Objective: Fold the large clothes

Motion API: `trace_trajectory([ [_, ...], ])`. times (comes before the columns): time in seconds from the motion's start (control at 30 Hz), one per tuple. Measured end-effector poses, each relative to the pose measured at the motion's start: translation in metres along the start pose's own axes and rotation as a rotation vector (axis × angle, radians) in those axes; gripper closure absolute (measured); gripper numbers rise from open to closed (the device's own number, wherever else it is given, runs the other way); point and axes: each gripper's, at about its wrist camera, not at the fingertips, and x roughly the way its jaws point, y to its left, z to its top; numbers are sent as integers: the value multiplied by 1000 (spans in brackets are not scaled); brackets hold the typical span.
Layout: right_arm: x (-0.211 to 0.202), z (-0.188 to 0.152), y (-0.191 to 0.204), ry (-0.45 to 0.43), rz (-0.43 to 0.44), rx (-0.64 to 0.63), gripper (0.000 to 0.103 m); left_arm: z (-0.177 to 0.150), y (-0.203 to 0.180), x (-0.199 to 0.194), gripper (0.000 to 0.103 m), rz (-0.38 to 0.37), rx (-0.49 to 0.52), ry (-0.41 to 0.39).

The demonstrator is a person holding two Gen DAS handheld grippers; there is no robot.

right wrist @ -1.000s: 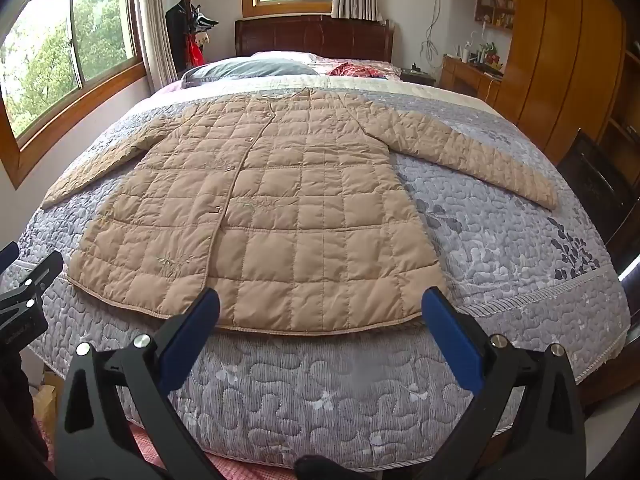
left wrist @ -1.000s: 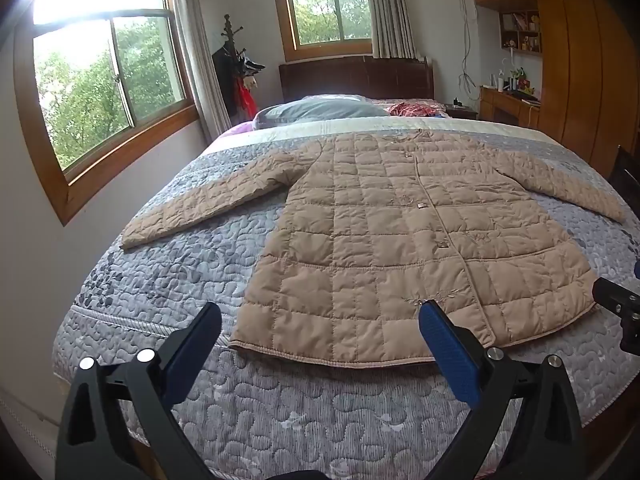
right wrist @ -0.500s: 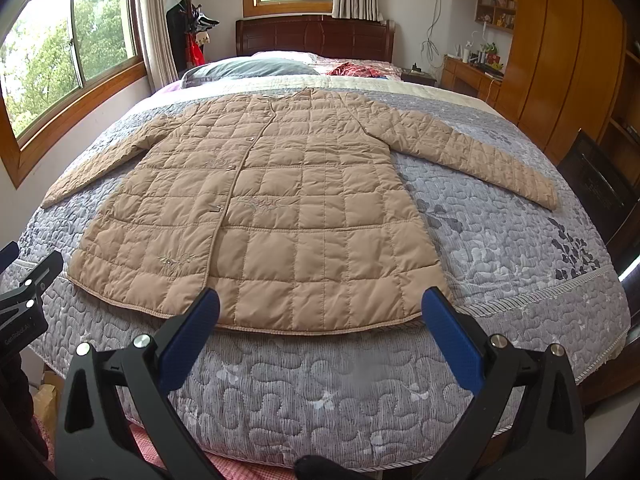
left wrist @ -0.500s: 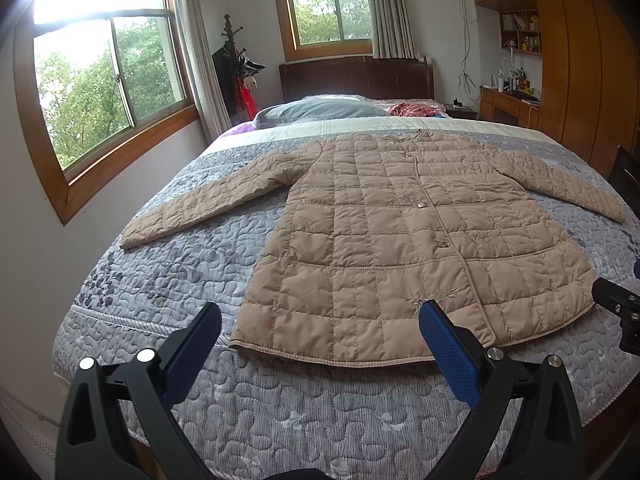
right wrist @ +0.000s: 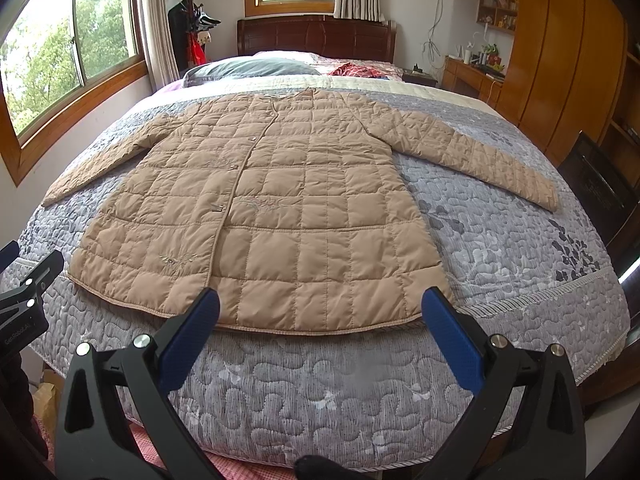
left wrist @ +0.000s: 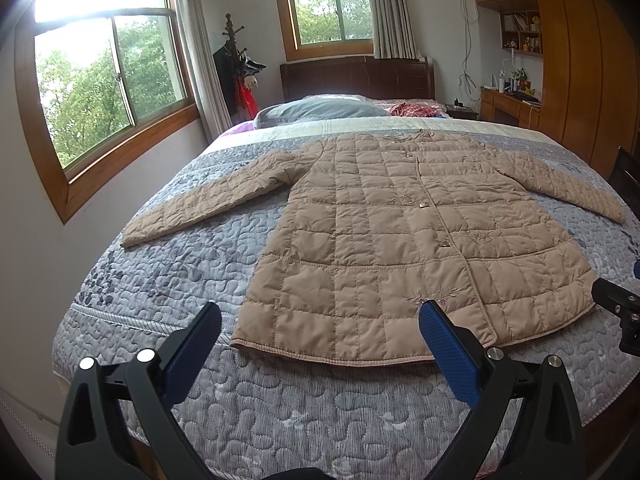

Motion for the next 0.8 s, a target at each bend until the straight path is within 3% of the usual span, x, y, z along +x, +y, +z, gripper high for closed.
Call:
trace_trajectory([
  [0.8,0,2,3,1,-1,-1,3,-7,4,4,4,1,-1,0],
])
